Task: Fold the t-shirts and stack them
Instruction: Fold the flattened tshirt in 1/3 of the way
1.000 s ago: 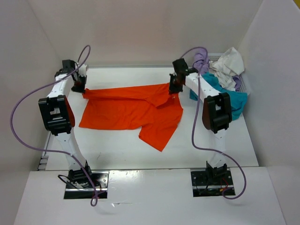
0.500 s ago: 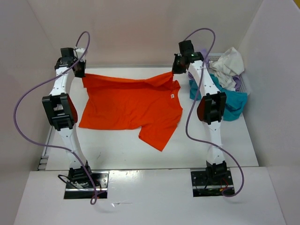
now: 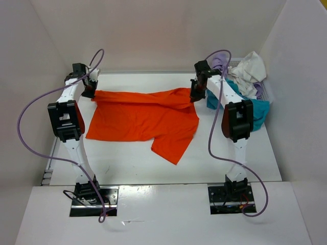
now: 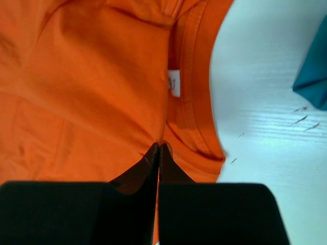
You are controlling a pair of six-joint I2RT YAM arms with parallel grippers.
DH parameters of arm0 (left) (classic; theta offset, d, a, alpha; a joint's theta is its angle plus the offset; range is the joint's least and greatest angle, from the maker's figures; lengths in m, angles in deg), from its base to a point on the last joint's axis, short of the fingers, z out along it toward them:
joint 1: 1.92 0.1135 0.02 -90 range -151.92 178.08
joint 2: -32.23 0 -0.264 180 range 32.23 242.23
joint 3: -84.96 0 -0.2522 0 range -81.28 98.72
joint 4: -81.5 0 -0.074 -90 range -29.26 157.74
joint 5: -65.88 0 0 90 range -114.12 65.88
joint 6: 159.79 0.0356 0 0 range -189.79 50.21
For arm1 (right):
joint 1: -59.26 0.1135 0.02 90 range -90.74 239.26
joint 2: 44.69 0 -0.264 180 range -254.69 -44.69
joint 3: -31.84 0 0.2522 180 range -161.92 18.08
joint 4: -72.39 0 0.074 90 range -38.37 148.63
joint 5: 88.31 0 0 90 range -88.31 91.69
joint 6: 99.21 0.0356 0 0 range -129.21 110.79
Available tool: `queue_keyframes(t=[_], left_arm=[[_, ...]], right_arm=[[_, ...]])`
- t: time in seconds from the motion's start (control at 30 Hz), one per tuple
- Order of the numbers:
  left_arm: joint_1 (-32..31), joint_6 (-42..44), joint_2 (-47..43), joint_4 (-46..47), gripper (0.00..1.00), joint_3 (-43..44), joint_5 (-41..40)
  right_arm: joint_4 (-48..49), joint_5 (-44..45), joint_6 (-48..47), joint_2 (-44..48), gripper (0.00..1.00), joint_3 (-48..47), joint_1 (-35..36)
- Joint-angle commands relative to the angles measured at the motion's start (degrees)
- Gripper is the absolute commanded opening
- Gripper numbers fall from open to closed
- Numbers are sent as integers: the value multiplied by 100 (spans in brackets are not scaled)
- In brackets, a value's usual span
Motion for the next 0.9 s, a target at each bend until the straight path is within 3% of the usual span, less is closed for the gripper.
queue_keyframes(t=[0.0,0.27,0.33,0.8,0.83,0.87], left_arm=[[56,264,-178,-197,0,50,-146],[56,317,-3,-372,0,41,-418],[56,369,-2,-321,0,-37,-567],[56,370,59,-206,0,-179,-621],[56,370,59,-206,0,-179,-621],[56,370,59,-206,4,-179,-621]], right_arm=[[334,-267,-74,607,0,225,-16],[115,-469,-127,660,0,278,-16],[237,-661,-127,781,0,836,-16],[589,-1181,163,1091,0,1965,37],[589,-1181,163,1091,4,1966,37],[589,-1181,215,1038,15,1966,37]])
